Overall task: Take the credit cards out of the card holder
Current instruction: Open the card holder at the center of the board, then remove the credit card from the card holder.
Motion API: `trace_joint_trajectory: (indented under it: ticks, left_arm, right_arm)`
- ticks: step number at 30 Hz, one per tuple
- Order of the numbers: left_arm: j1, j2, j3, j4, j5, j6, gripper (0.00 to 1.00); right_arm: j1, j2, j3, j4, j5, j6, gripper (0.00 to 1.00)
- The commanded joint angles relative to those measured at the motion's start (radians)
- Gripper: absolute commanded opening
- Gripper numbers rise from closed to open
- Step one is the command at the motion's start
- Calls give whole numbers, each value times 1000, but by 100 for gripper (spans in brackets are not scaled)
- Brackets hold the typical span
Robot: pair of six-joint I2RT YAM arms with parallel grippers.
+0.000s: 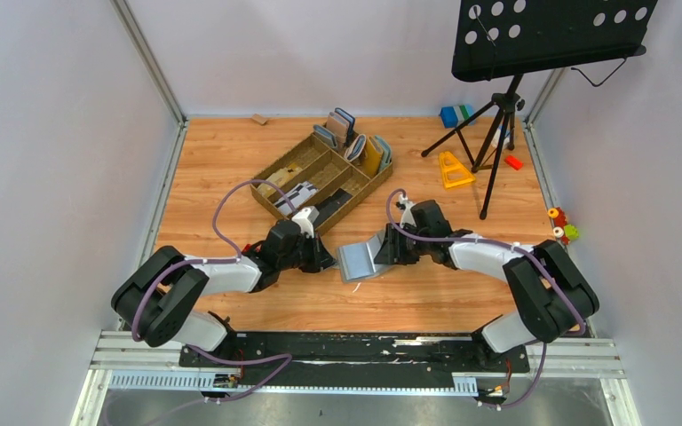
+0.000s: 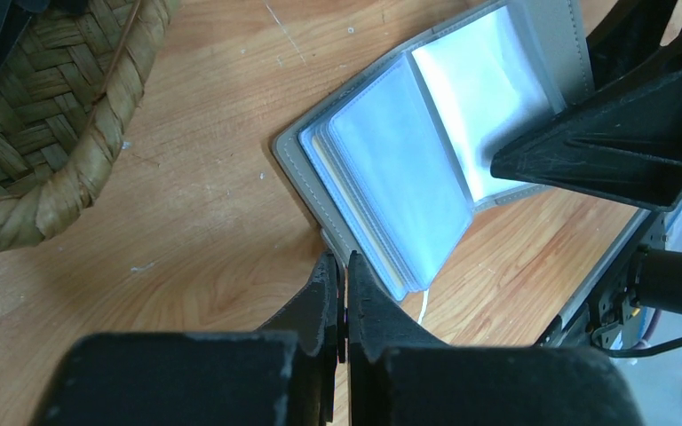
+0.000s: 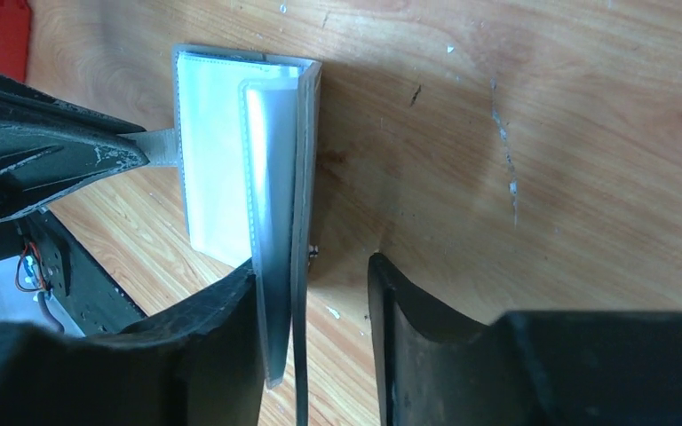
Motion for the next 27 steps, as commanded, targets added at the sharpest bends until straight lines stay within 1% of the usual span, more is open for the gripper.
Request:
trace_joint_trajectory:
  ticks: [1, 10, 11, 14, 16, 23, 27]
  left_arm:
    - [2, 12, 24, 42, 13, 18, 0]
    - [2, -6, 30, 31, 37, 29, 0]
    - [1, -9, 30, 27, 37, 30, 0]
    - [2, -16, 30, 19, 39, 35, 0]
    - [2, -18, 32, 17, 41, 37, 0]
    - [2, -12, 38, 17, 55, 33, 0]
    - [2, -26, 38, 22, 67, 21, 0]
  right_arm:
    - [3, 28, 39, 72, 3, 5, 44]
    - [13, 50, 57, 77, -3, 5, 50]
    - [15, 49, 57, 78, -5, 5, 54]
    - [19, 45, 58, 86, -8, 7, 59]
    - [23, 50, 61, 90, -13, 8, 61]
    - [28, 87, 66, 102, -28, 15, 60]
    - [39, 81, 86, 38, 48, -6, 58]
